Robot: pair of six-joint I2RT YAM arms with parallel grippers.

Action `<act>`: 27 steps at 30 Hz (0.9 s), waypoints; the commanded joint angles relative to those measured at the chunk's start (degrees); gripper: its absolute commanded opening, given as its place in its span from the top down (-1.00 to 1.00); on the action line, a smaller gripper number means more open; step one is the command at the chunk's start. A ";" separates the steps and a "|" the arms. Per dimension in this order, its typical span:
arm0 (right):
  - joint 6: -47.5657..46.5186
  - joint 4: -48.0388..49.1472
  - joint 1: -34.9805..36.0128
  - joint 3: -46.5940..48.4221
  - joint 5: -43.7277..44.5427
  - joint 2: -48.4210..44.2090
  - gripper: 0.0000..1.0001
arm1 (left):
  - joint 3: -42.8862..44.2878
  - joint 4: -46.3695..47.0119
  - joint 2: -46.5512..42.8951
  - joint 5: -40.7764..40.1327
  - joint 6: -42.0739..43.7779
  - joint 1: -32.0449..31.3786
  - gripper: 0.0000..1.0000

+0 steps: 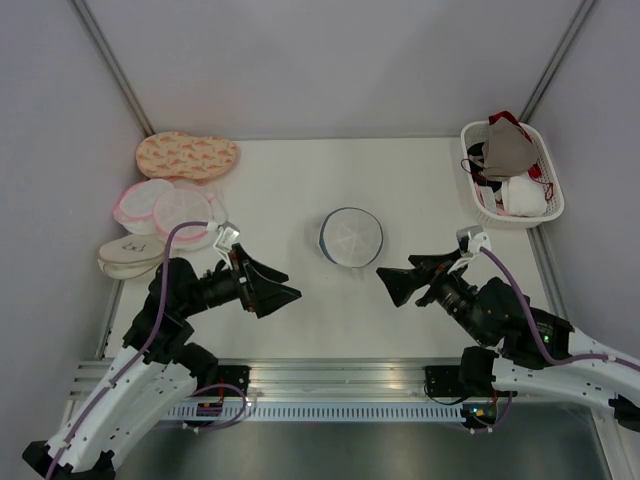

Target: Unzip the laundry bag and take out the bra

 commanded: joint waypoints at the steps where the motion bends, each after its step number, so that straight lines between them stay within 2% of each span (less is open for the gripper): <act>1: -0.38 -1.10 -0.01 1.45 -0.12 0.49 -0.96 | 0.79 0.79 -0.33 -2.19 -2.02 -0.09 -0.99; 4: 0.06 -1.63 -0.01 0.49 2.16 1.02 -0.96 | -3.15 1.31 0.11 -6.23 -5.08 -0.09 -0.99; 7: 0.94 -1.98 -0.01 -0.92 4.97 2.25 -0.96 | -7.63 7.01 -0.50 -9.31 -9.47 -0.18 -0.99; 10: 1.81 -1.37 -0.01 -2.33 5.16 5.14 -0.96 | -15.71 16.59 -1.38 -11.95 -13.61 -0.26 -0.99; 17: 3.13 5.22 -0.10 -6.11 7.17 14.36 -0.93 | -21.62 33.12 4.15 -17.75 -18.63 -3.51 -0.99; 18: 3.14 5.92 -0.10 -6.37 7.61 15.16 -0.80 | -21.71 34.70 5.46 -18.19 -18.98 -3.95 -0.99; 19: 3.22 6.71 -0.10 -6.90 8.40 15.87 -0.01 | -21.63 37.59 7.91 -18.55 -18.98 -4.48 -0.99; 20: 5.49 6.46 -0.01 -6.82 9.89 16.66 0.68 | -21.45 38.49 9.41 -19.07 -19.07 -5.09 -0.99; 21: 6.64 5.76 -0.10 -6.47 13.47 16.84 0.99 | -21.28 39.45 10.73 -20.30 -18.98 -6.23 -0.99; 24: 7.09 7.07 -0.10 -7.42 17.09 15.79 0.99 | -20.84 44.73 16.36 -22.84 -18.55 -8.70 -0.99; 27: 7.35 7.87 -0.80 -8.22 17.73 14.82 0.99 | -18.21 44.04 23.91 -26.36 -17.66 -10.81 -0.99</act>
